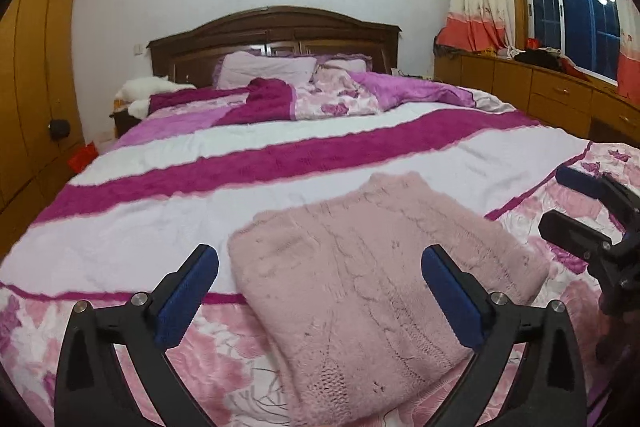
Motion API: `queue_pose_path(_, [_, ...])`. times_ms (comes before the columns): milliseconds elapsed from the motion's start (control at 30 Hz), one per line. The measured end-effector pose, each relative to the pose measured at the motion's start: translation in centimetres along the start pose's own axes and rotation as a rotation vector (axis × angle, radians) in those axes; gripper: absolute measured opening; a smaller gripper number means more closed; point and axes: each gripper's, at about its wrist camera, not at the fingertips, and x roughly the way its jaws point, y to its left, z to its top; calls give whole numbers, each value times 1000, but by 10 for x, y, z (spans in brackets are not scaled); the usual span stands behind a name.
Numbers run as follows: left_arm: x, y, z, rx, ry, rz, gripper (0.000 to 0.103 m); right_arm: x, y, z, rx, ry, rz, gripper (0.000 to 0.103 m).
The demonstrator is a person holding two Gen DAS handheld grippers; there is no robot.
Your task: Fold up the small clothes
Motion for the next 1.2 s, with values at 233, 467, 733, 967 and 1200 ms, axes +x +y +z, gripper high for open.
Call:
queue_pose_path(233, [25, -7, -31, 9, 22, 48, 84, 38, 1, -33, 11, 156, -47, 102])
queue_pose_path(467, [19, -12, -33, 28, 12, 37, 84, 30, 1, -34, 9, 125, 2, 103])
queue_pose_path(733, [19, -1, -34, -25, 28, 32, 84, 27, 4, -33, -2, 121, 10, 103])
queue_pose_path(967, [19, -4, -35, -10, 31, 35, 84, 27, 7, -32, -24, 126, 12, 103])
queue_pose_path(1200, [22, -2, -34, -18, 39, 35, 84, 27, 10, -32, -28, 133, 10, 103])
